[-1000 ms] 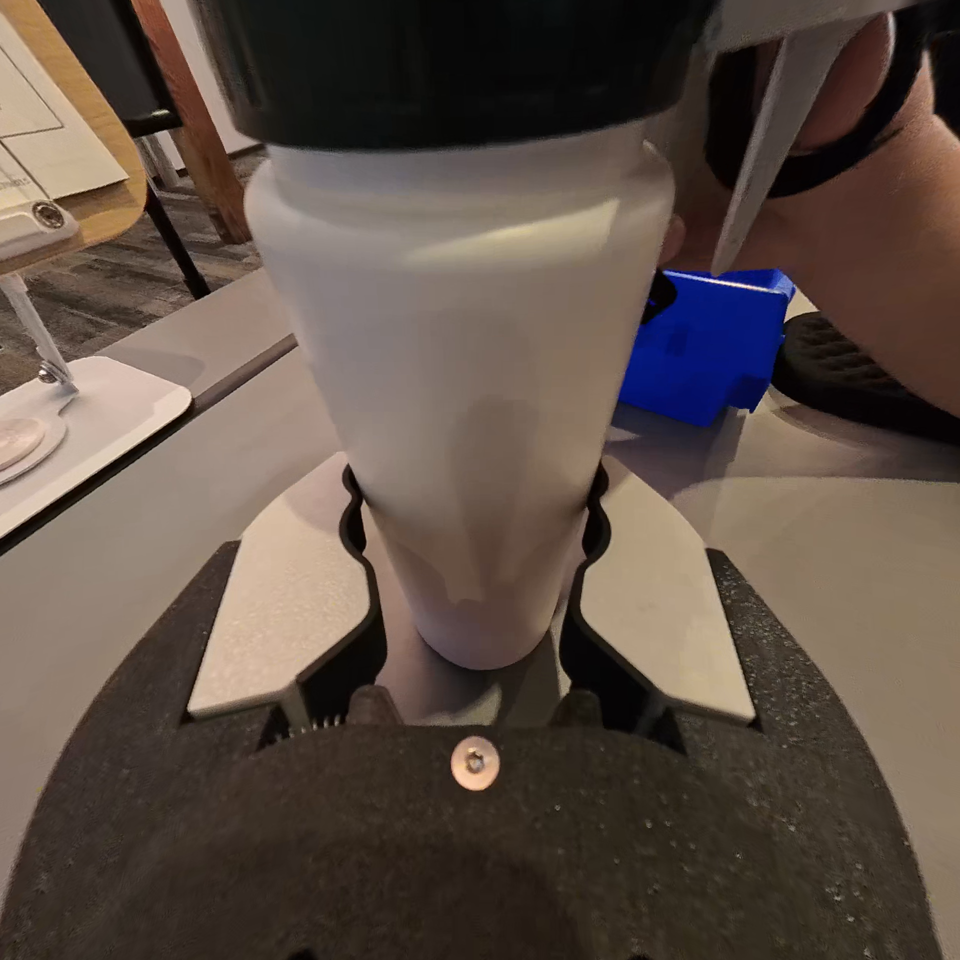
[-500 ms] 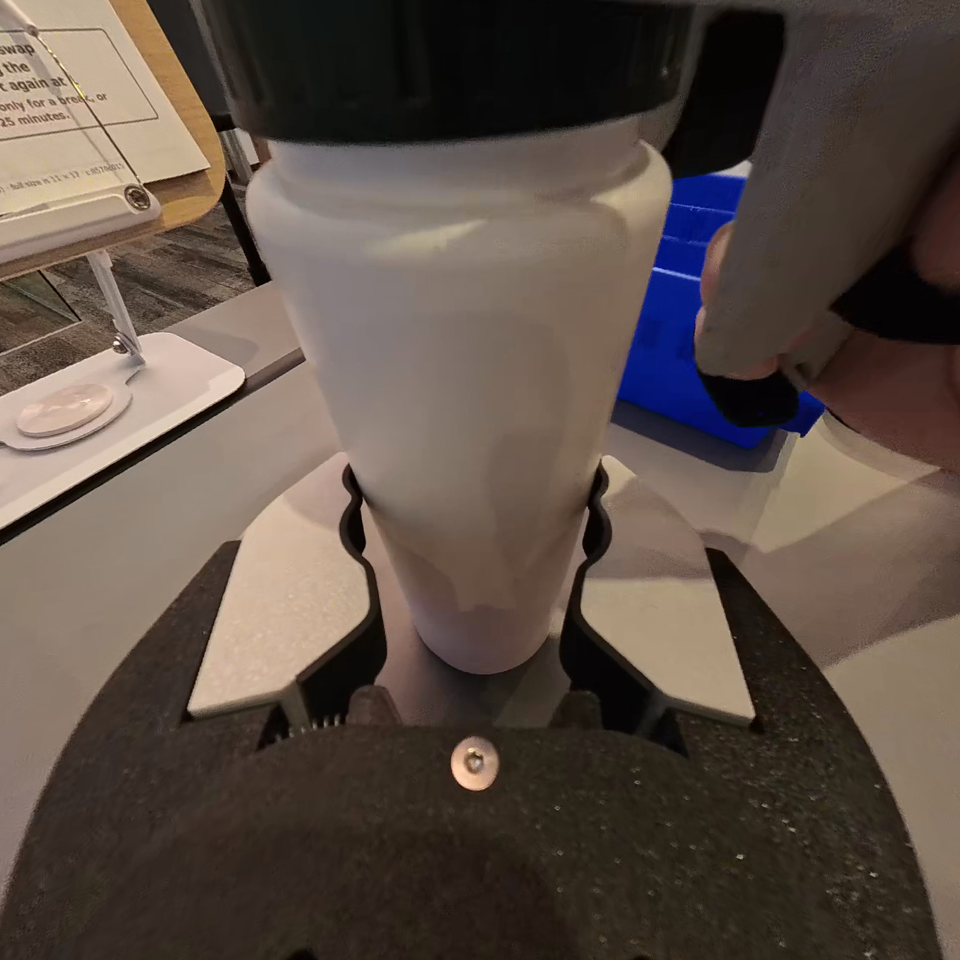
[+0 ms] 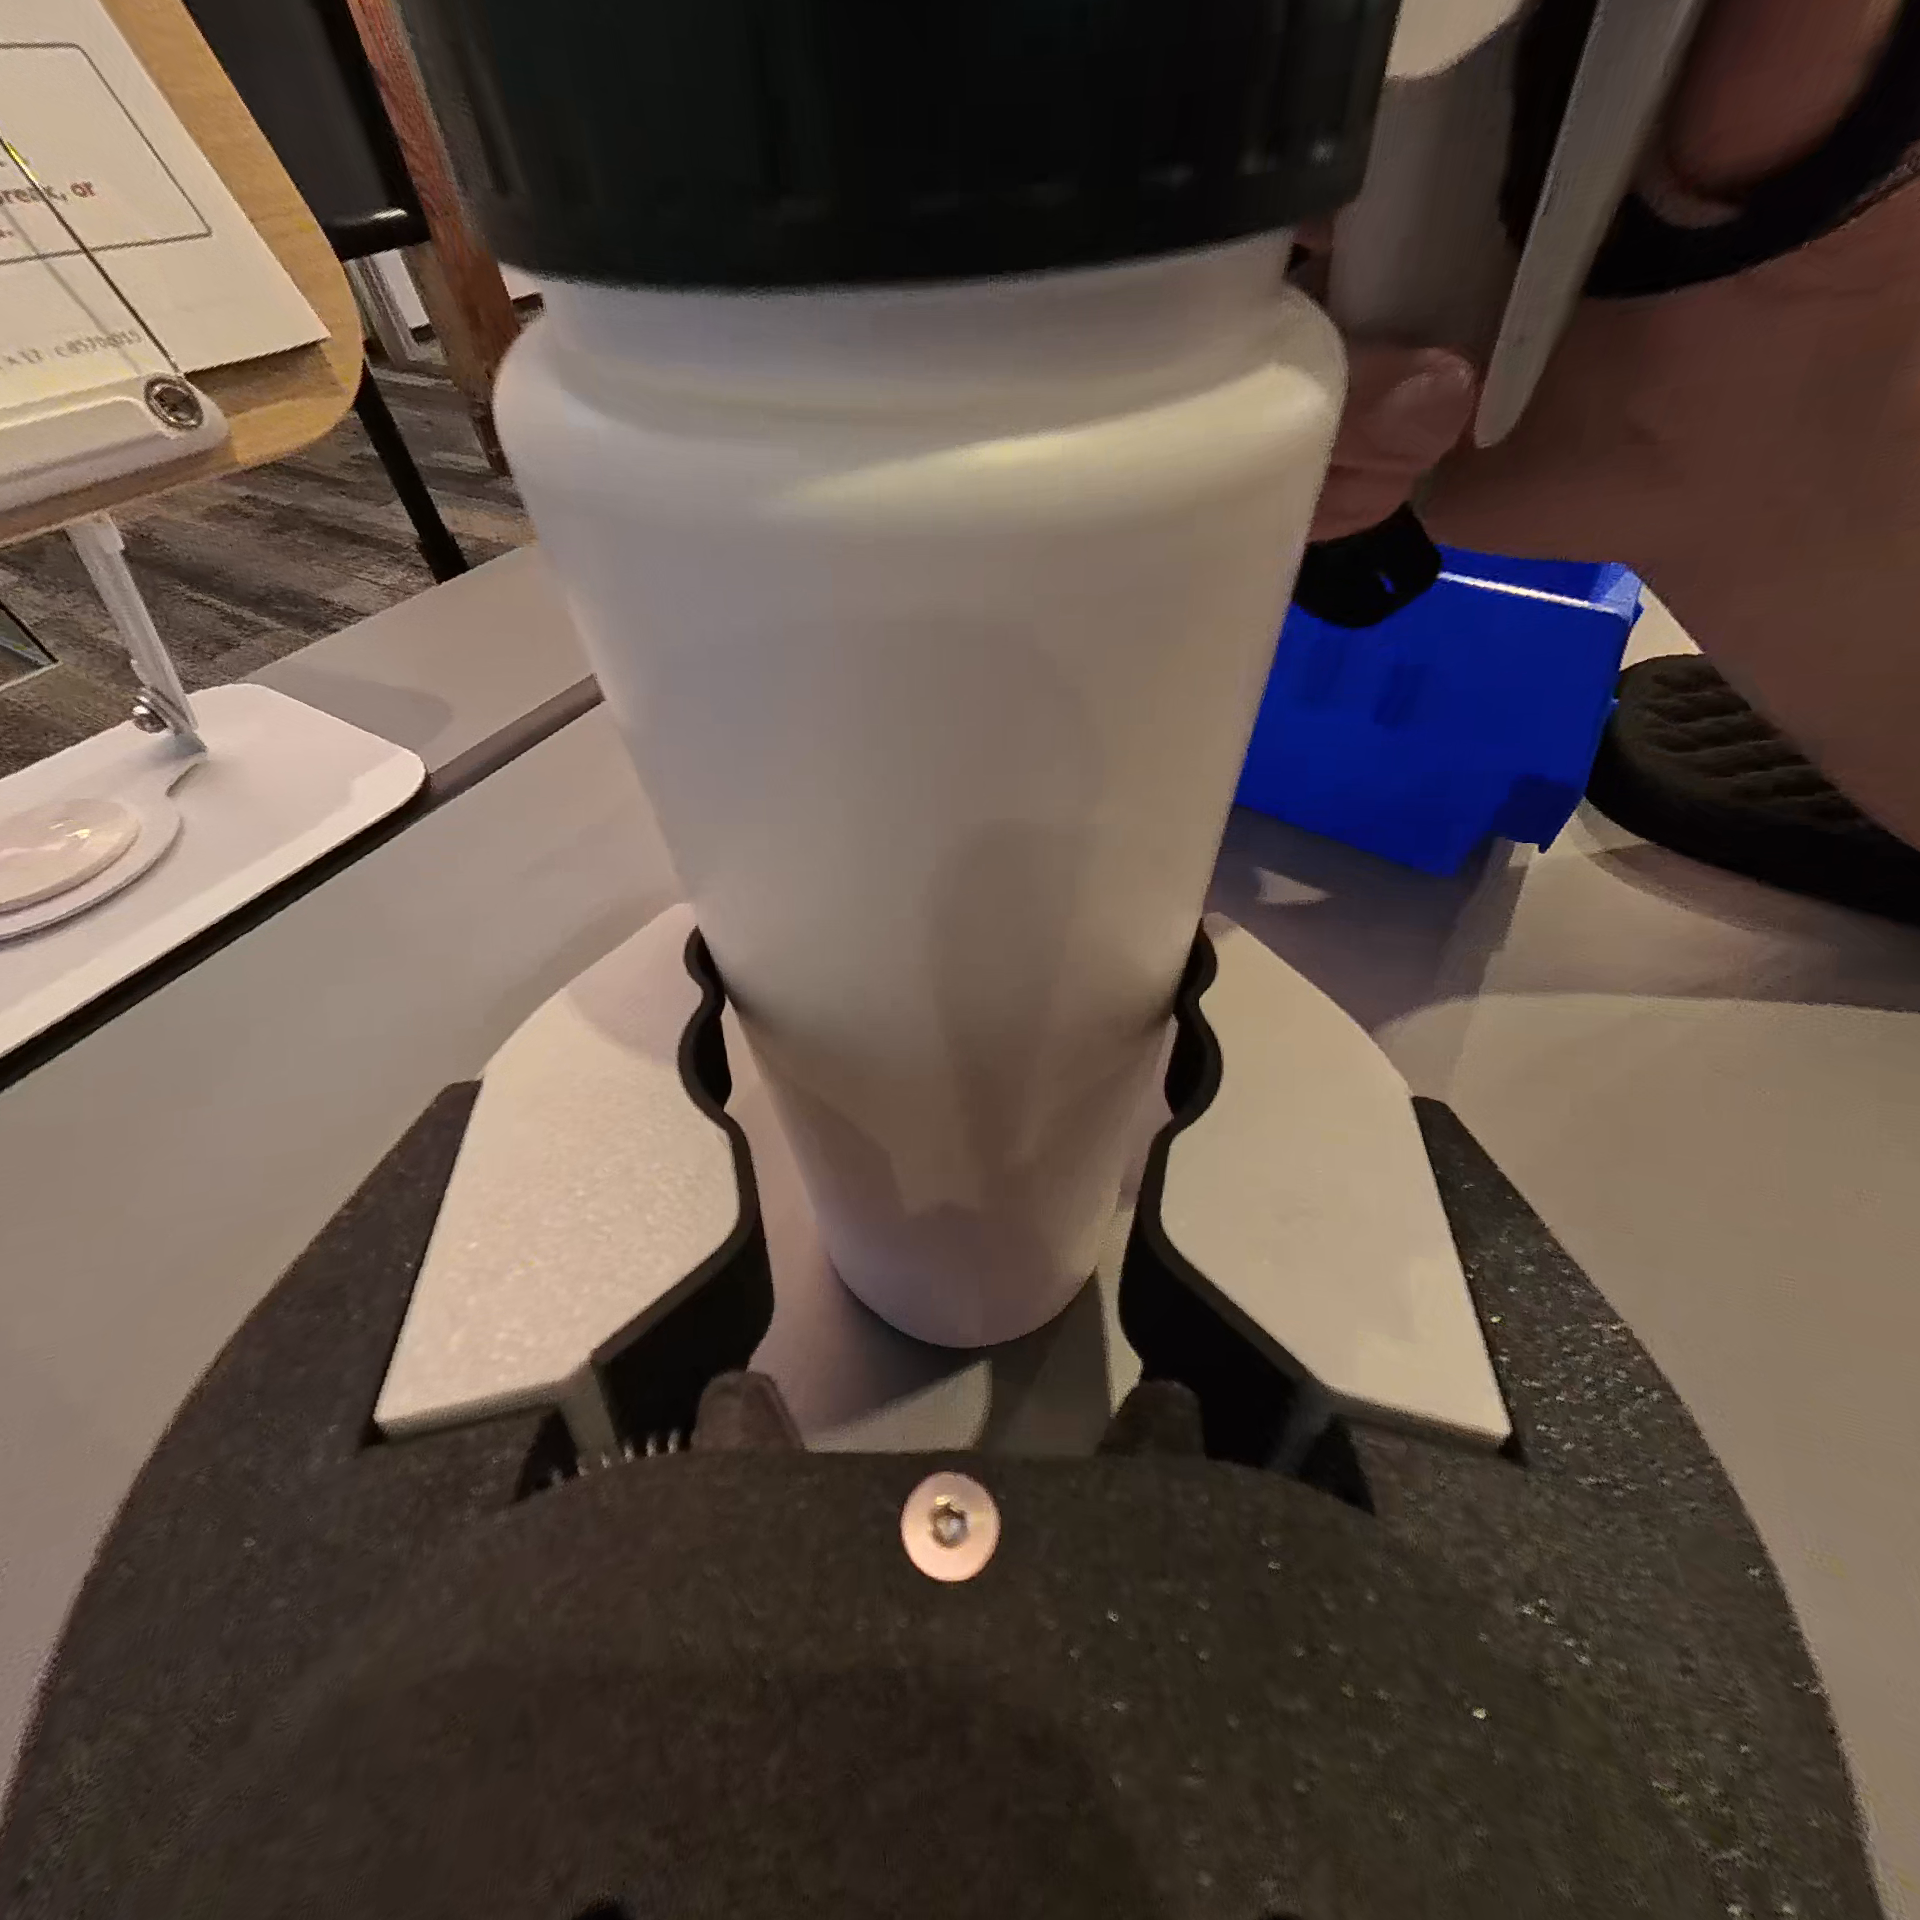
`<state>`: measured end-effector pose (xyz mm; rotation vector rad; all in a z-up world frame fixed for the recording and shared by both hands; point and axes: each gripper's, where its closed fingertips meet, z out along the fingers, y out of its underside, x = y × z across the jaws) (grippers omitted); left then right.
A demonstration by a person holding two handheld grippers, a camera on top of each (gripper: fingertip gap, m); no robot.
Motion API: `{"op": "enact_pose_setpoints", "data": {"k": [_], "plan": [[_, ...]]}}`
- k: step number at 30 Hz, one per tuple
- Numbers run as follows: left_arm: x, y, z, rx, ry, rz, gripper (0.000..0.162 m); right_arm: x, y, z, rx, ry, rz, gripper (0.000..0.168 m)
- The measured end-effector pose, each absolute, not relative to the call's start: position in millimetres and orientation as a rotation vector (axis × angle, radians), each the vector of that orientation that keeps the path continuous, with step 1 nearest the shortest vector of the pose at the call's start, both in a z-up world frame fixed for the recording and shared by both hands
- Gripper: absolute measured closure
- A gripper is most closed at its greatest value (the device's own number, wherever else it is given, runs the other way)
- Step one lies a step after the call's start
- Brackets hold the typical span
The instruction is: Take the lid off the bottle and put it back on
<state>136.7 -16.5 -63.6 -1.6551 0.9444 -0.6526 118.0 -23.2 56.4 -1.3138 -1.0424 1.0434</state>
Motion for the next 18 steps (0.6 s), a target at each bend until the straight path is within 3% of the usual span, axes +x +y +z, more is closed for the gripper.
{"op": "enact_pose_setpoints", "data": {"k": [3,5,17,18], "plan": [[136.5,-16.8,-63.5,-1.652,0.947,-0.648,0.078,115.8,-16.1,58.1,-1.34,-0.98,0.924,0.088],[136.0,-16.6,-63.5,-1.653,0.938,-0.641,0.078,116.7,-9.4,57.1,-1.408,-0.911,0.828,0.081],[132.3,-13.8,-63.3,-1.672,0.898,-0.6,0.078,101.7,-15.7,32.6,-1.635,-0.714,0.741,0.082],[132.6,-14.2,-63.3,-1.67,0.902,-0.6,0.078,103.5,-14.0,32.8,-1.624,-0.721,0.708,0.09]]}}
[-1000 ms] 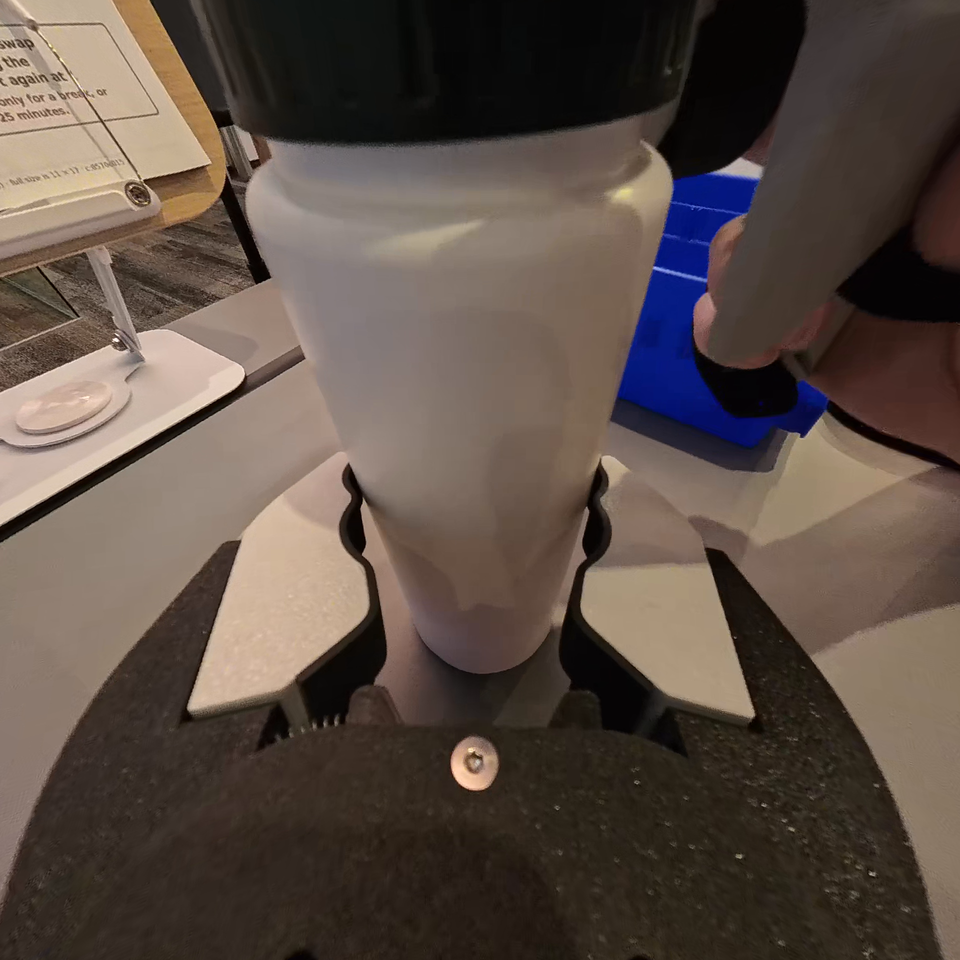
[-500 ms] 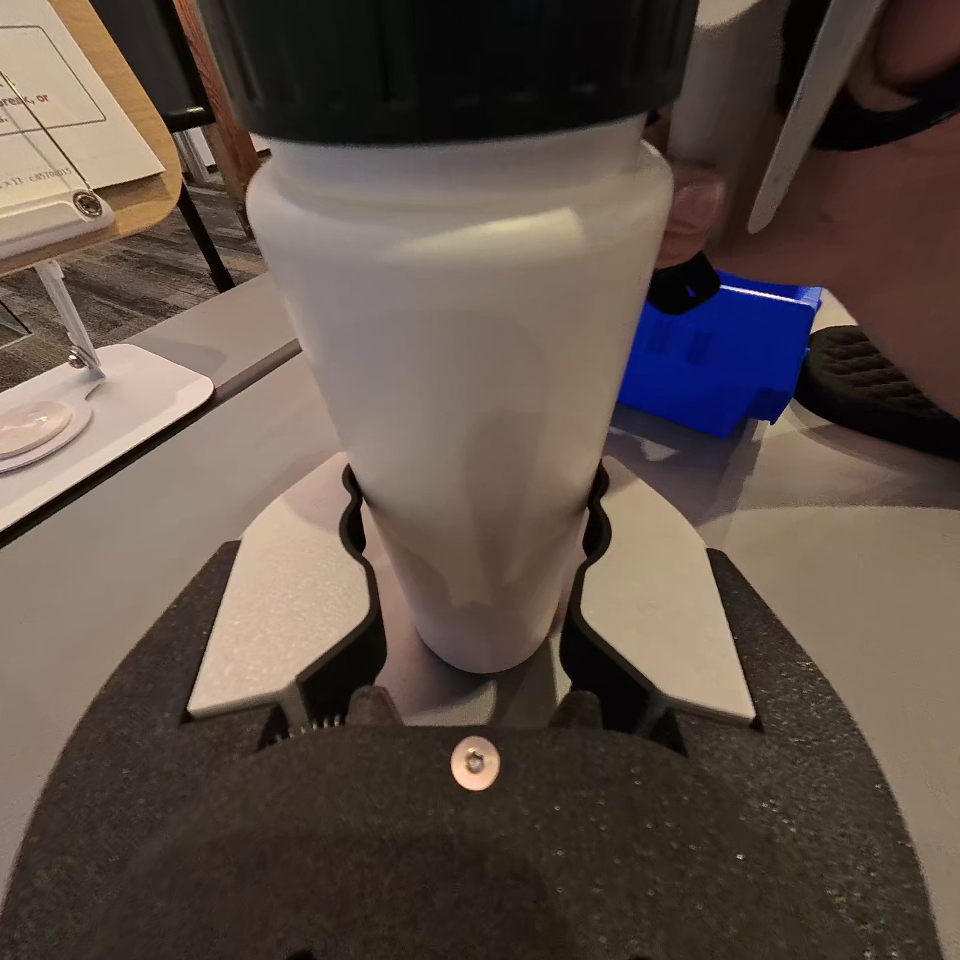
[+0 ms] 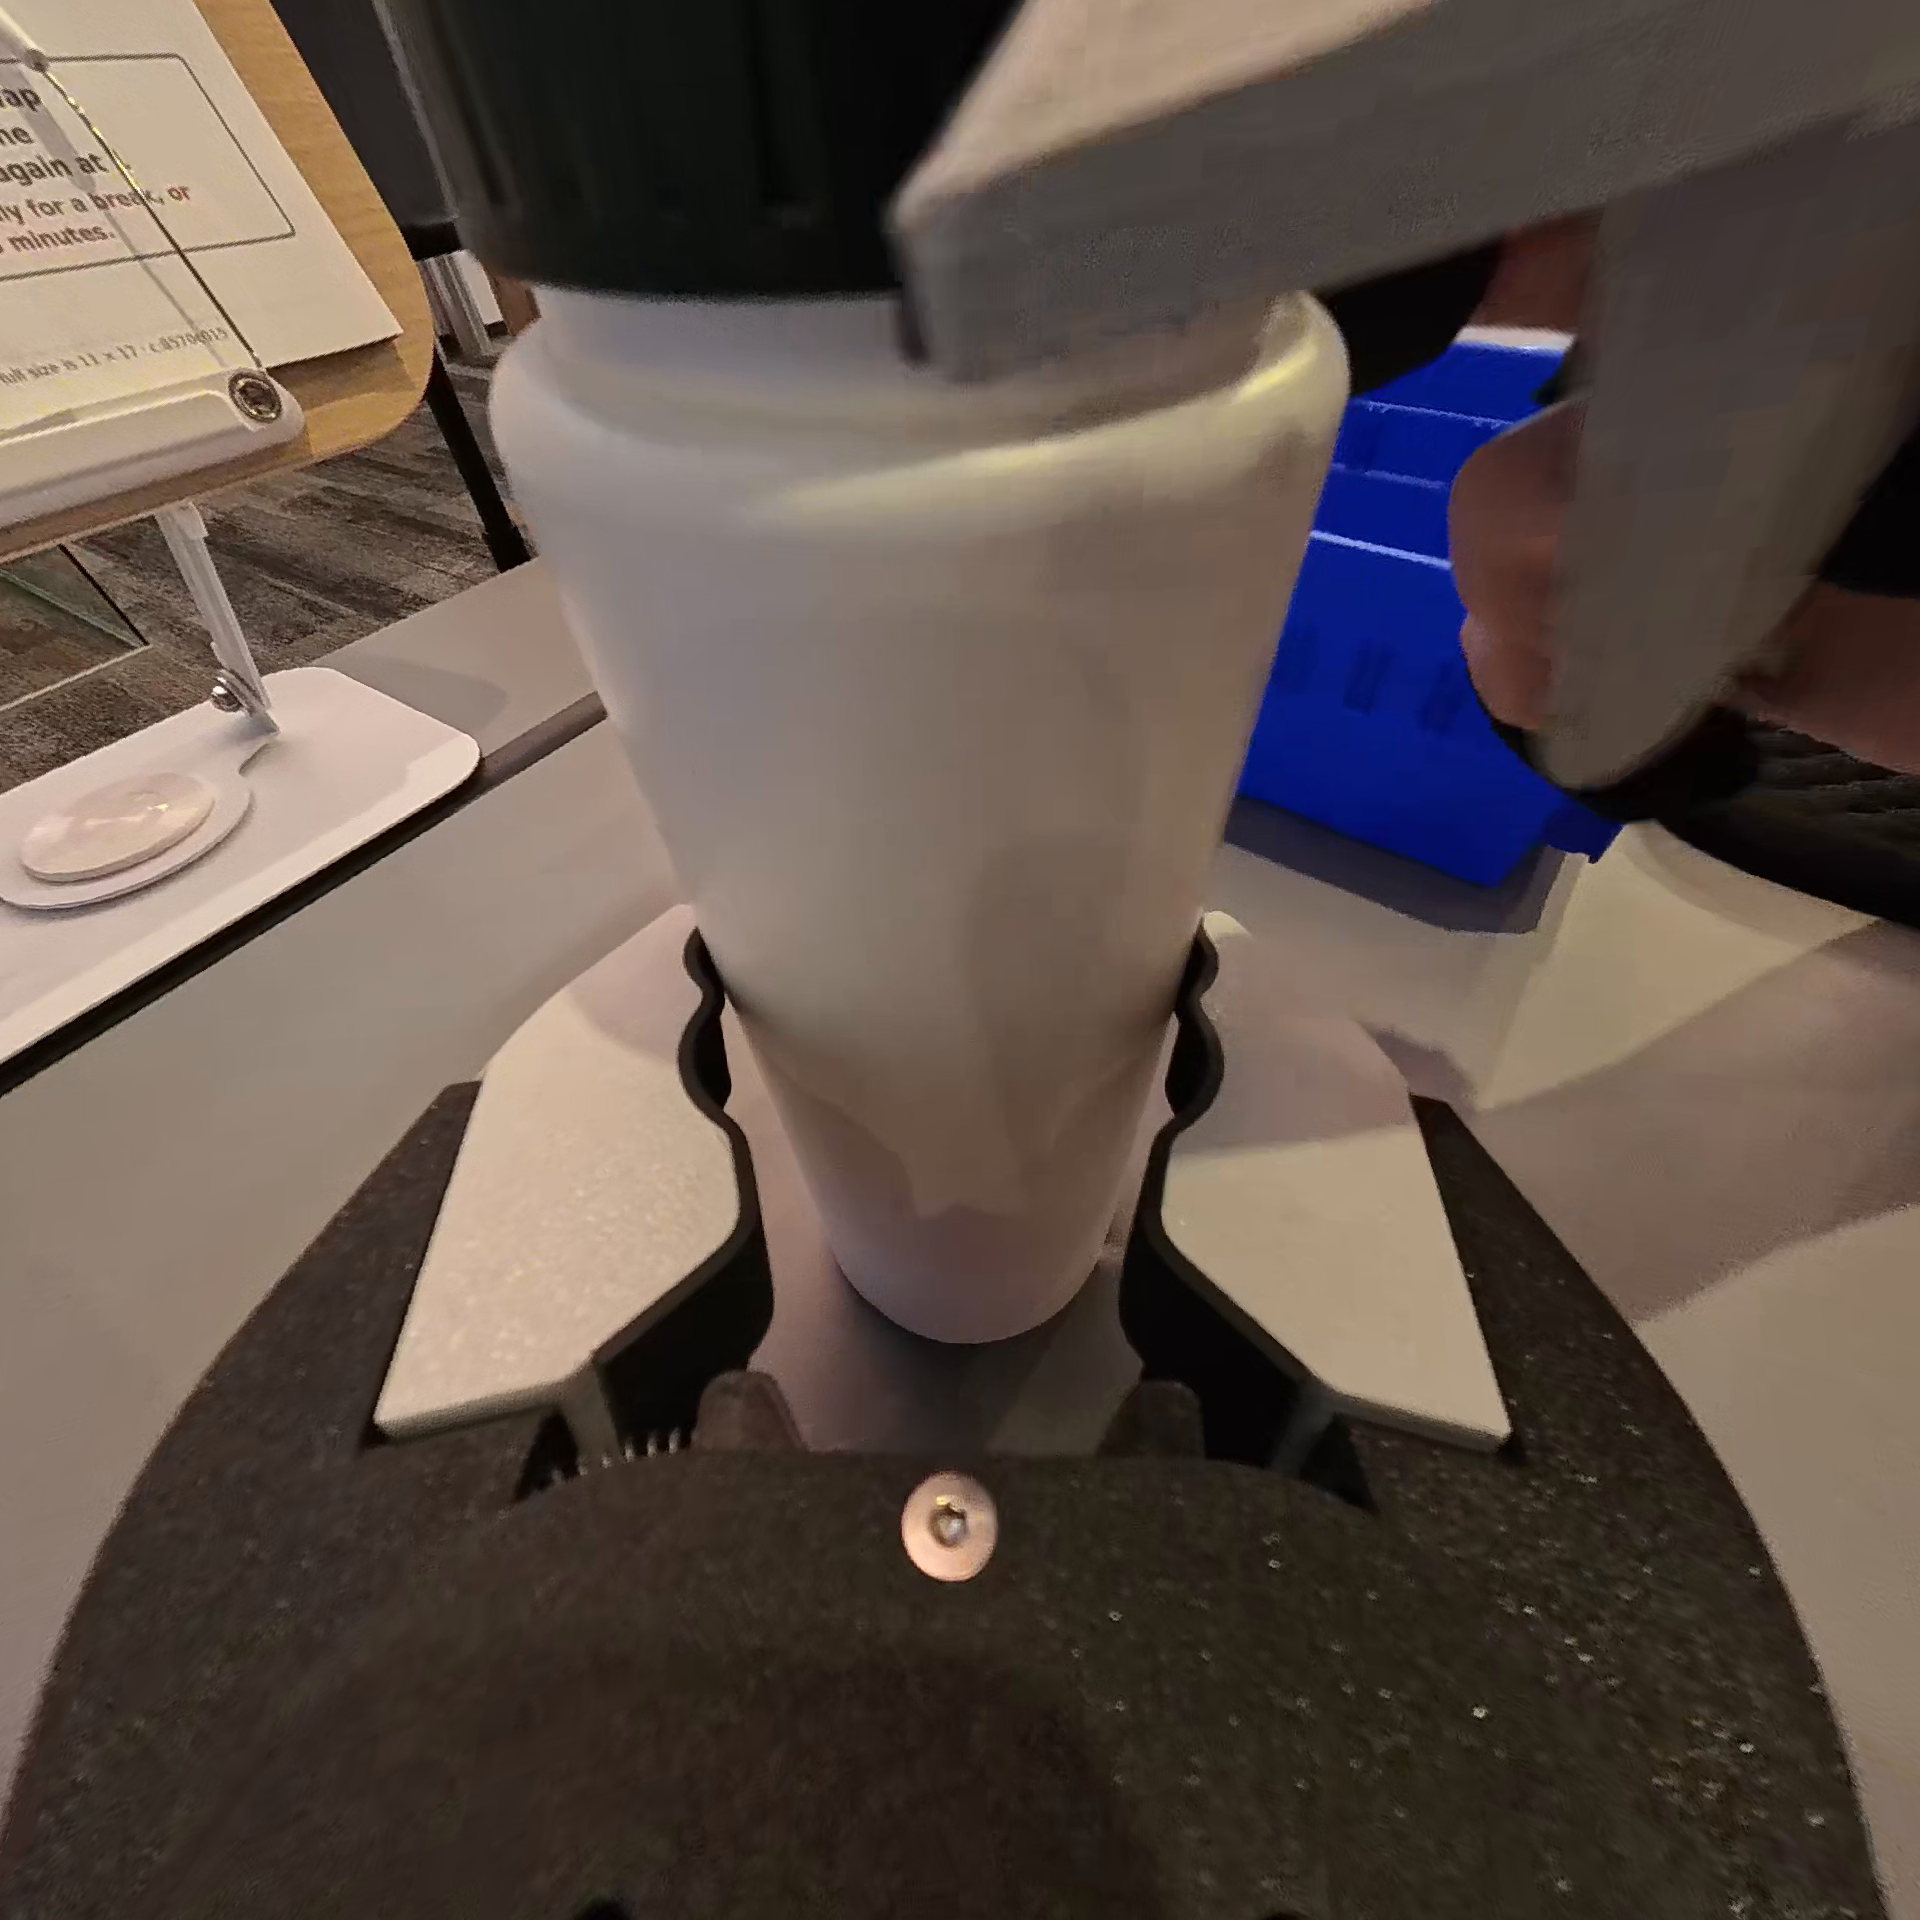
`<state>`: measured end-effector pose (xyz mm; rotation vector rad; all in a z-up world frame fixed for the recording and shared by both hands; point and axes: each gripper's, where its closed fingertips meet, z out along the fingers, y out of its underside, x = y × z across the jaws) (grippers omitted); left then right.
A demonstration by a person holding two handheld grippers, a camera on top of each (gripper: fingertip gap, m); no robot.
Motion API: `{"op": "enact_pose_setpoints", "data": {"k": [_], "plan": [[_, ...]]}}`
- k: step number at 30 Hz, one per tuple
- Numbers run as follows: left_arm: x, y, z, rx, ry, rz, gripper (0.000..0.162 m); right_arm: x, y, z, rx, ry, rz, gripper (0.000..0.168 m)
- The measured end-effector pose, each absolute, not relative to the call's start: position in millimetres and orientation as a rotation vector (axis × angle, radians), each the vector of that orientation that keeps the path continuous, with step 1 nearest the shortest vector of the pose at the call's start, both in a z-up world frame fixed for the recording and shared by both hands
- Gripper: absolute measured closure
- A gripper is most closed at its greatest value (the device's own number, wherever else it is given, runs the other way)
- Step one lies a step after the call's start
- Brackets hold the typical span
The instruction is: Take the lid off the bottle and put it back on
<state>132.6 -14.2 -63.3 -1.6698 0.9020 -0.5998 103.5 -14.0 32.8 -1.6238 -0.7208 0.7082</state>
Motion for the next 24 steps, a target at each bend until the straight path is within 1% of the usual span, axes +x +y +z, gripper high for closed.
{"op": "enact_pose_setpoints", "data": {"k": [1,5,10,14,19,21,24], "plan": [[132.5,-14.2,-63.3,-1.669,0.904,-0.595,0.078,104.1,-13.3,32.7,-1.617,-0.73,0.696,0.093],[131.3,-12.9,-63.5,-1.68,0.902,-0.606,0.078,102.9,-13.4,30.2,-1.614,-0.836,0.701,0.093],[132.9,-16.0,-63.7,-1.659,0.964,-0.627,0.078,105.0,-21.9,27.7,-1.551,-1.111,0.837,0.094],[139.8,-22.7,-64.0,-1.629,1.029,-0.698,0.078,117.2,-28.8,27.6,-1.456,-1.253,0.944,0.098],[140.0,-21.2,-62.9,-1.639,0.994,-0.731,0.078,116.1,-23.1,31.1,-1.44,-1.175,1.0,0.098],[136.9,-18.2,-63.1,-1.642,0.969,-0.695,0.078,111.2,-21.3,38.3,-1.428,-1.109,0.955,0.088],[133.4,-15.0,-63.5,-1.652,0.944,-0.645,0.078,108.3,-14.7,44.3,-1.453,-0.979,0.832,0.087]]}}
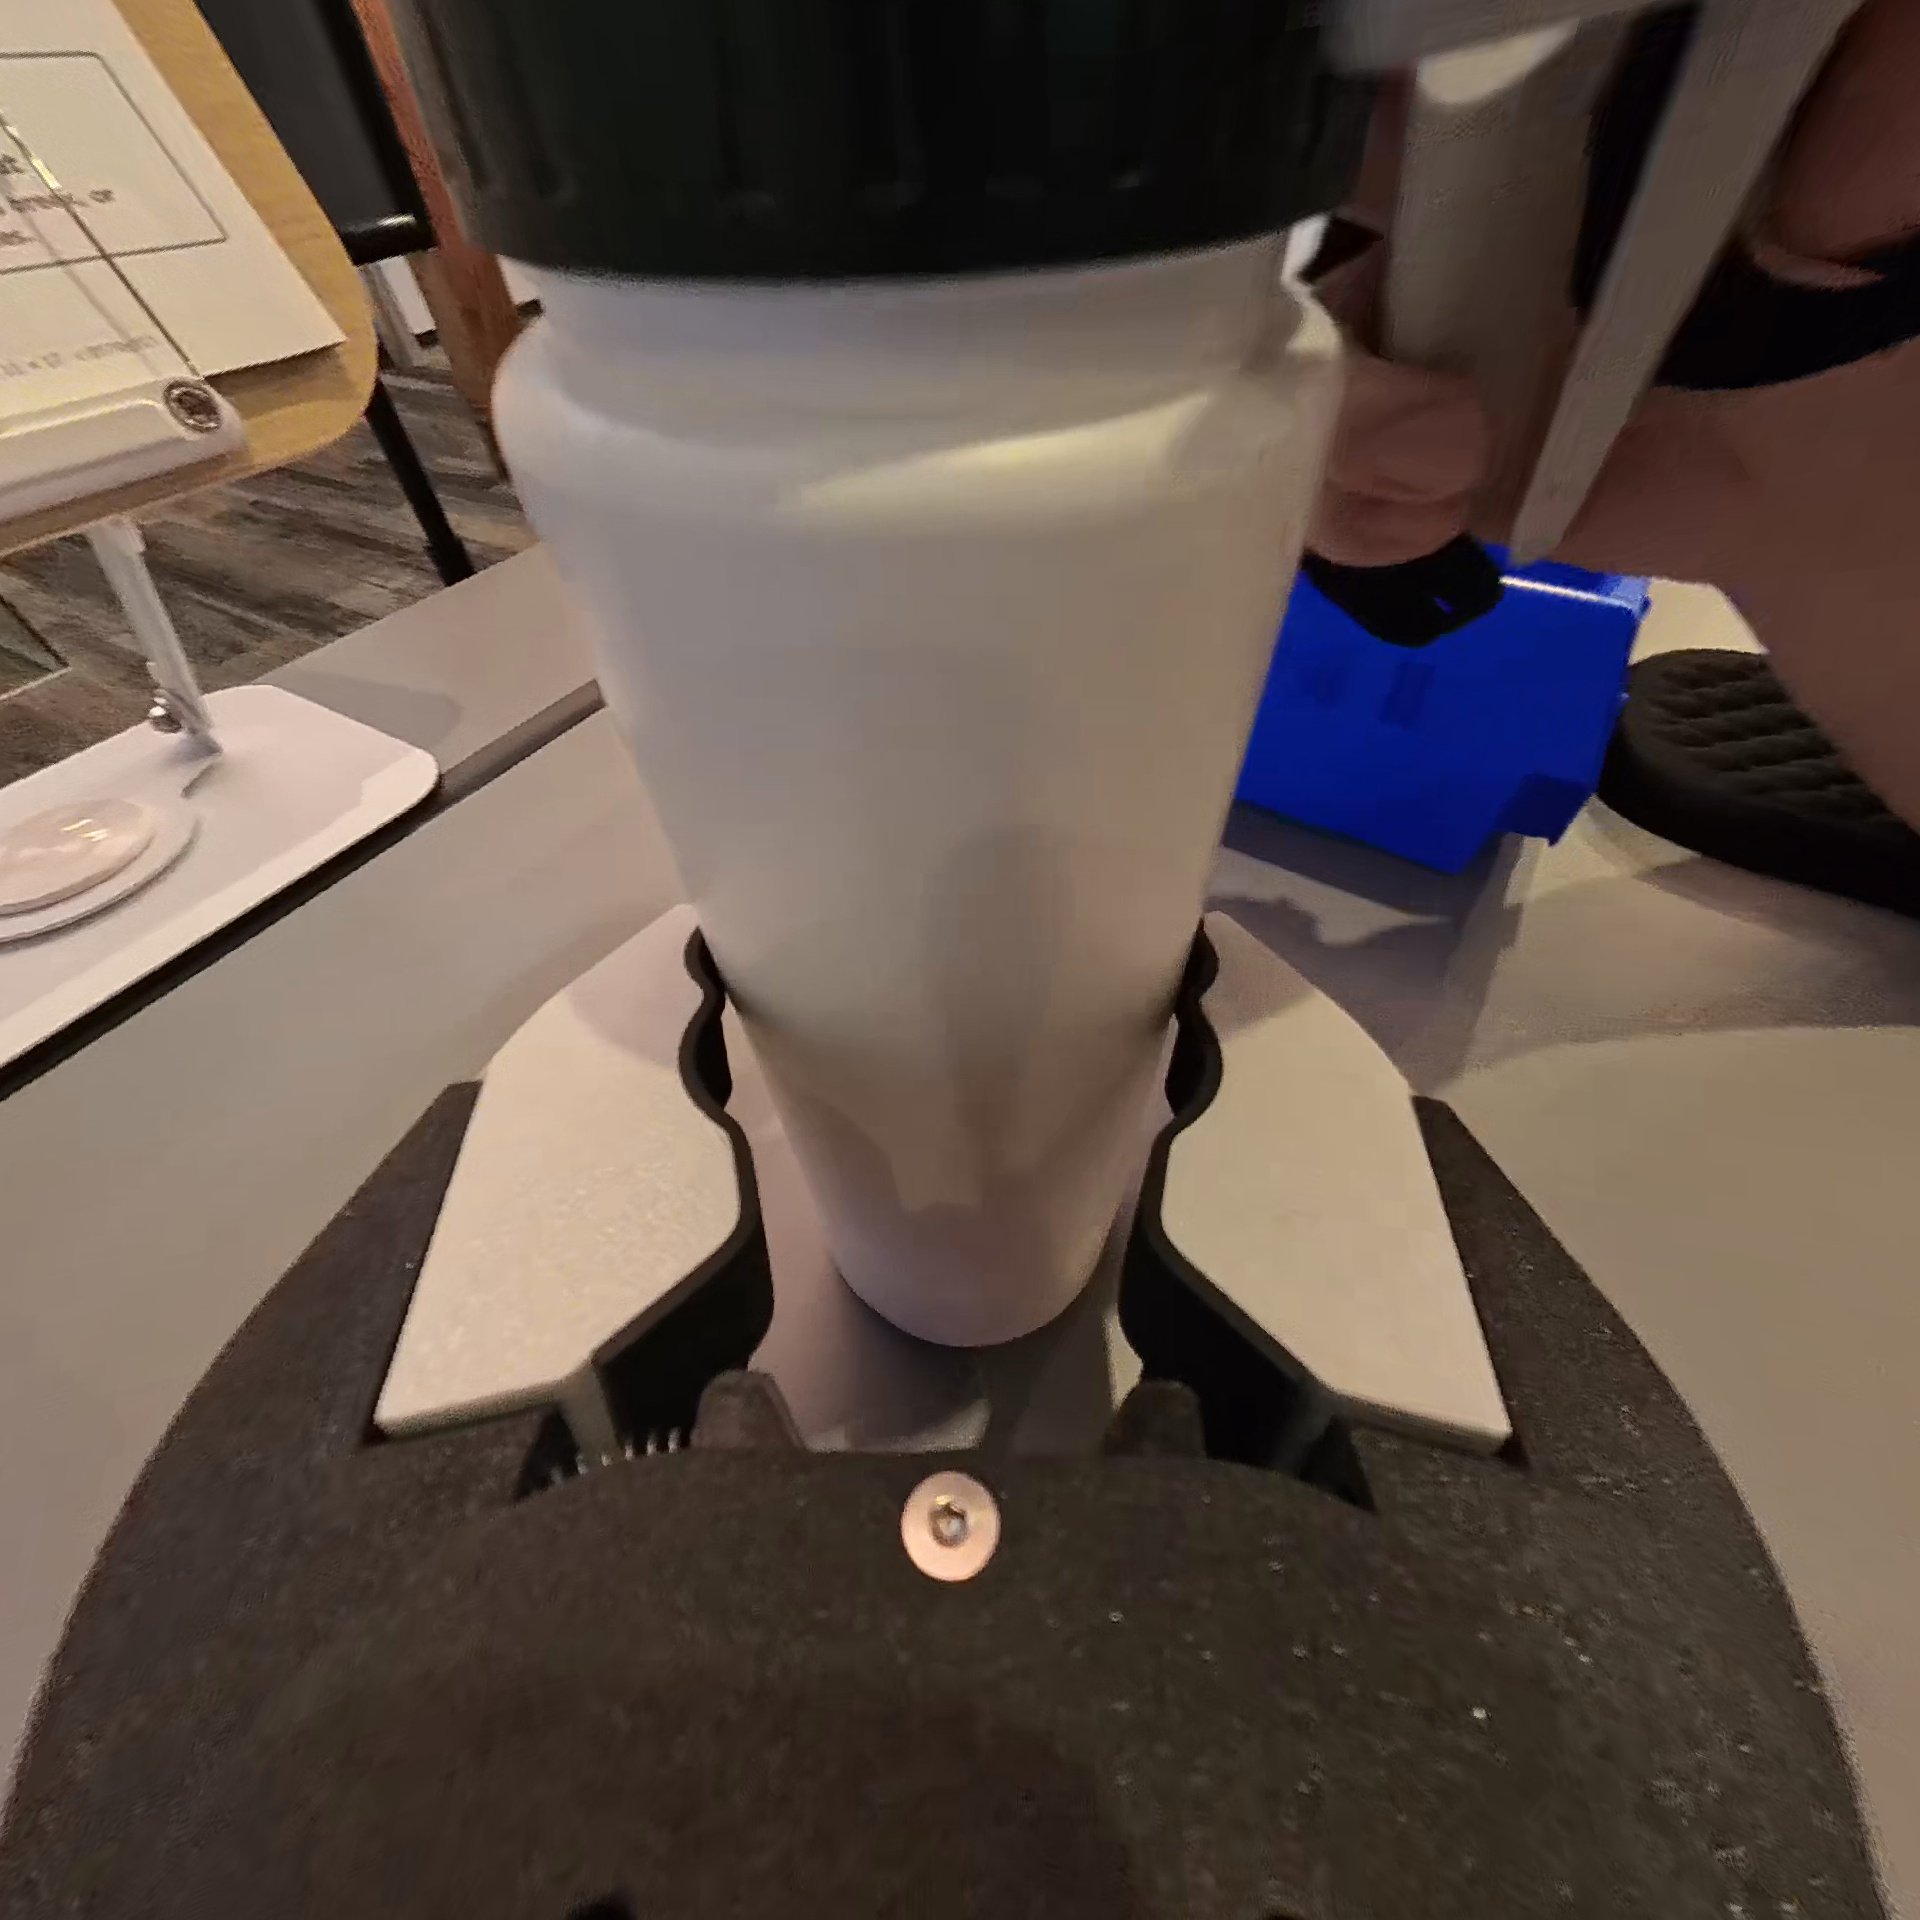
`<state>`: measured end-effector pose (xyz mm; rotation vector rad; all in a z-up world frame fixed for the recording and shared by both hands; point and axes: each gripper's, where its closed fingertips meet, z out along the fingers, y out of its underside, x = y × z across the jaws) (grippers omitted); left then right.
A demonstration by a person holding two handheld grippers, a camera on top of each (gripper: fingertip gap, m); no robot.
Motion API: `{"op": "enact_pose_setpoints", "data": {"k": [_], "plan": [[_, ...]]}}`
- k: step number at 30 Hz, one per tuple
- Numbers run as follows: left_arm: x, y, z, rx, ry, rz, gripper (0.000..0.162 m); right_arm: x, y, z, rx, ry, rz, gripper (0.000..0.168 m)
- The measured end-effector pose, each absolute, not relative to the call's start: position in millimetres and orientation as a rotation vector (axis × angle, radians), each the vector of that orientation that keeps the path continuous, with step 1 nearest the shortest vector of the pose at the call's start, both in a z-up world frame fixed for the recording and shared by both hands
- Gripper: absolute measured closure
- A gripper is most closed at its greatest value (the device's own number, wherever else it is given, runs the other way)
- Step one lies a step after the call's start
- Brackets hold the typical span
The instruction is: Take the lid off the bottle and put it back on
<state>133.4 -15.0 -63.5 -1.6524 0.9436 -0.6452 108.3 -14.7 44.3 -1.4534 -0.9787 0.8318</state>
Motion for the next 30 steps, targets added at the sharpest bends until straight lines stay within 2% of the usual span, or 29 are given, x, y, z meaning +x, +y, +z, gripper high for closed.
{"op": "enact_pose_setpoints", "data": {"k": [2,3,7,20,22,24,30], "plan": [[131.0,-12.4,-63.4,-1.663,0.918,-0.631,0.078,105.3,-14.4,39.2,-1.501,-0.936,0.782,0.087],[130.4,-11.8,-63.5,-1.665,0.913,-0.627,0.078,104.0,-14.9,37.7,-1.514,-0.919,0.771,0.095],[129.8,-13.4,-63.3,-1.664,0.935,-0.635,0.078,102.3,-17.8,37.9,-1.491,-0.958,0.77,0.096],[157.5,-60.7,-64.9,-1.524,1.272,-0.877,0.079,126.7,-63.8,38.4,-1.239,-1.382,1.266,0.096],[156.7,-55.4,-64.6,-1.553,1.232,-0.858,0.078,126.0,-54.6,39.6,-1.269,-1.324,1.242,0.097],[150.5,-42.2,-64.9,-1.593,1.161,-0.787,0.079,122.8,-39.5,46.6,-1.289,-1.205,1.166,0.084],[129.4,-14.0,-64.1,-1.672,0.965,-0.65,0.078,110.4,-20.0,50.6,-1.401,-1.009,0.829,0.082]]}}
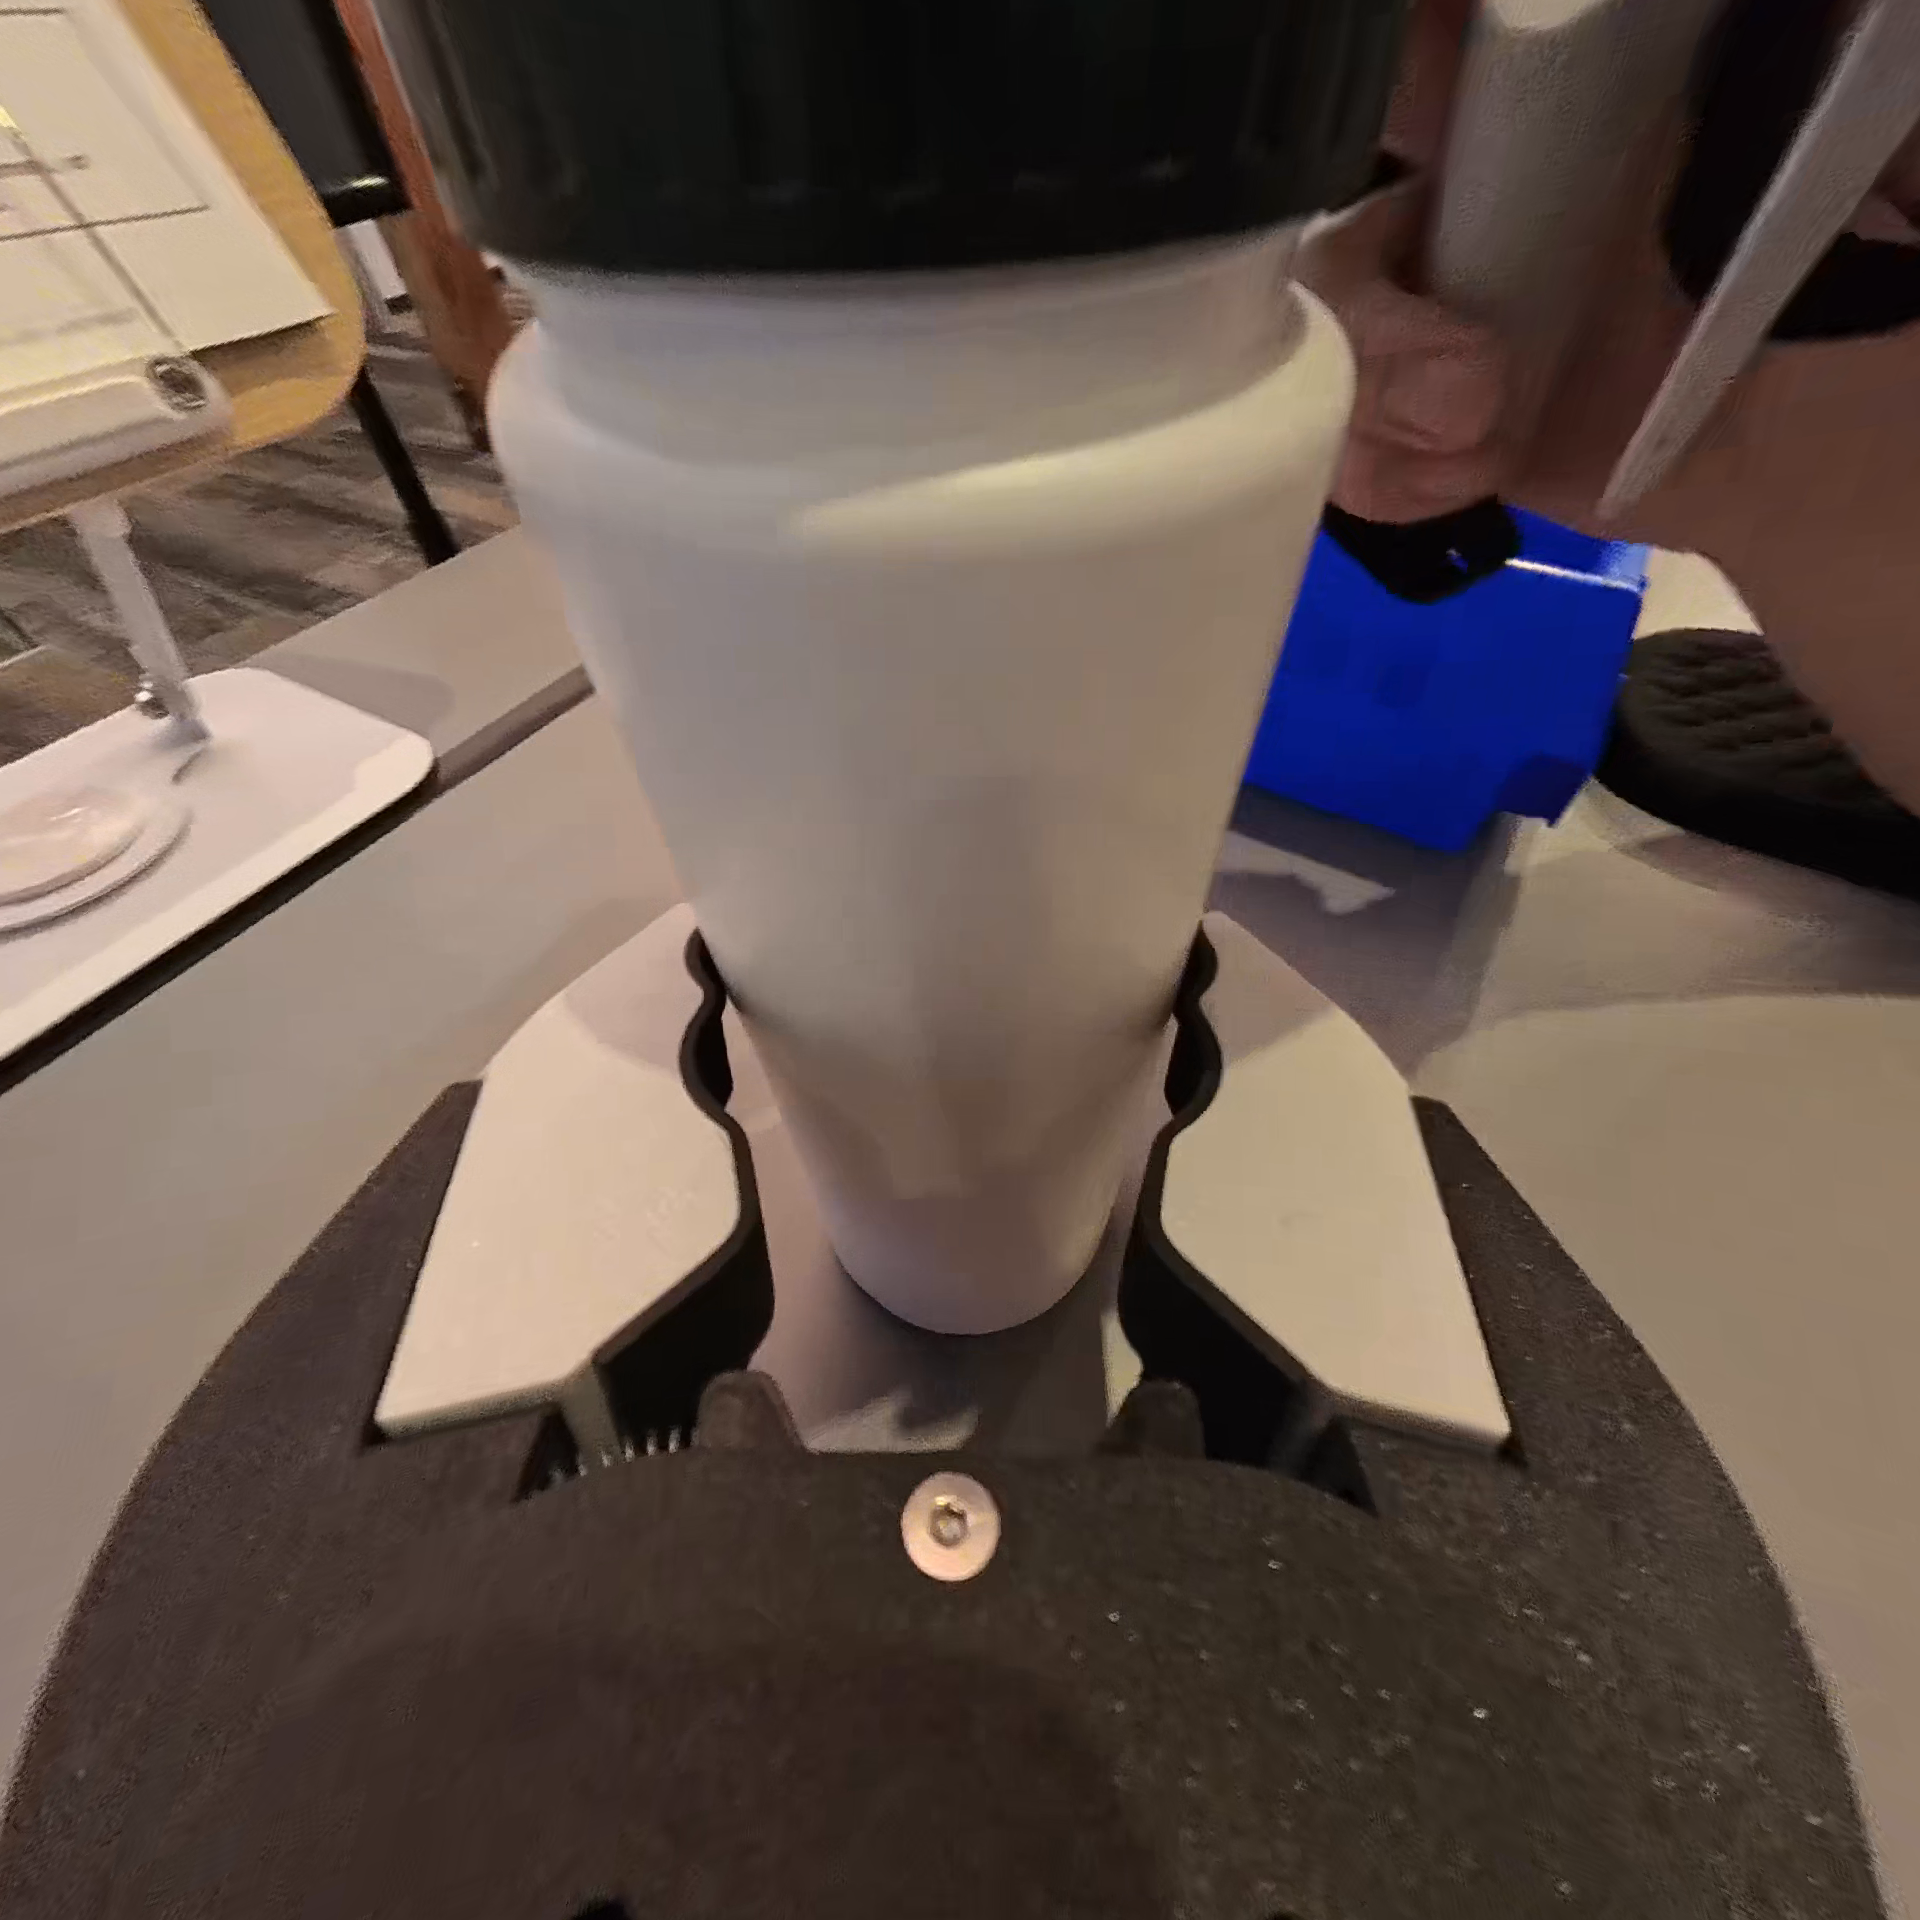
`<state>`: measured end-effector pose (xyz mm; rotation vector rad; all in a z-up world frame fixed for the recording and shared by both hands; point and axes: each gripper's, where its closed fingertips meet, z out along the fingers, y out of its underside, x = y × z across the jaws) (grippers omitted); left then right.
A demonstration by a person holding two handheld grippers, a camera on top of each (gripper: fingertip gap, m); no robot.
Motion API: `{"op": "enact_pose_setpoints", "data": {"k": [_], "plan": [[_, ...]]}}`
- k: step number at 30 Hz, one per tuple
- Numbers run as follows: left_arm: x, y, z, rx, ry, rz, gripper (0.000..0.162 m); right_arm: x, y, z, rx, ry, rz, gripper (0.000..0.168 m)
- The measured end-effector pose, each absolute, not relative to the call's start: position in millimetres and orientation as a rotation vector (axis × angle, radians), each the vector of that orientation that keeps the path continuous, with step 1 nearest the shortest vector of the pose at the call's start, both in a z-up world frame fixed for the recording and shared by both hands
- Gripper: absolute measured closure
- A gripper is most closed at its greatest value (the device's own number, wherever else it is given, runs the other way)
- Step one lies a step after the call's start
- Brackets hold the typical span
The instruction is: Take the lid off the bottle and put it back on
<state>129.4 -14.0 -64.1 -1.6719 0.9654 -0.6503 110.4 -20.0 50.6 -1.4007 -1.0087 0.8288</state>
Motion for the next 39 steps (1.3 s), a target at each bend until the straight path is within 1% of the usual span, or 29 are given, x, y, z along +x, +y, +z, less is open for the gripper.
{"op": "enact_pose_setpoints", "data": {"k": [1,3,4,8,14,17,20,23,26,29,31,32,34,39], "plan": [[128.2,-12.5,-64.0,-1.675,0.954,-0.644,0.078,109.2,-17.9,49.8,-1.424,-0.969,0.799,0.083],[128.1,-12.4,-63.9,-1.677,0.955,-0.641,0.078,107.1,-15.9,44.2,-1.482,-0.925,0.791,0.095],[128.1,-12.6,-63.8,-1.676,0.957,-0.641,0.078,105.9,-17.3,42.9,-1.488,-0.934,0.81,0.098],[132.1,-19.6,-63.8,-1.643,1.026,-0.672,0.078,109.8,-27.5,42.2,-1.437,-1.108,0.914,0.099],[158.9,-62.7,-63.6,-1.508,1.249,-0.889,0.078,132.2,-68.1,44.4,-1.223,-1.382,1.312,0.099],[165.1,-76.4,-64.0,-1.466,1.312,-0.945,0.079,138.2,-78.3,44.2,-1.148,-1.43,1.384,0.099],[162.9,-66.7,-63.5,-1.512,1.248,-0.91,0.078,133.6,-66.0,45.1,-1.202,-1.367,1.312,0.098],[153.2,-44.7,-63.4,-1.565,1.128,-0.81,0.078,125.2,-44.3,53.5,-1.274,-1.205,1.17,0.084],[141.6,-28.1,-62.2,-1.586,1.015,-0.755,0.078,116.1,-26.9,54.2,-1.356,-1.062,0.985,0.078],[135.0,-19.5,-62.3,-1.614,0.963,-0.708,0.078,107.6,-22.0,45.7,-1.442,-1.011,0.822,0.079],[134.2,-18.9,-62.5,-1.623,0.965,-0.696,0.078,106.4,-20.4,42.8,-1.472,-0.981,0.744,0.095],[133.9,-19.3,-62.5,-1.62,0.969,-0.696,0.078,106.0,-21.4,42.9,-1.473,-0.983,0.736,0.096],[134.1,-21.3,-62.6,-1.618,0.993,-0.706,0.078,106.0,-24.7,42.0,-1.47,-1.04,0.762,0.095],[144.3,-36.4,-63.4,-1.568,1.115,-0.769,0.079,116.5,-43.7,41.7,-1.341,-1.266,1.028,0.096]]}}
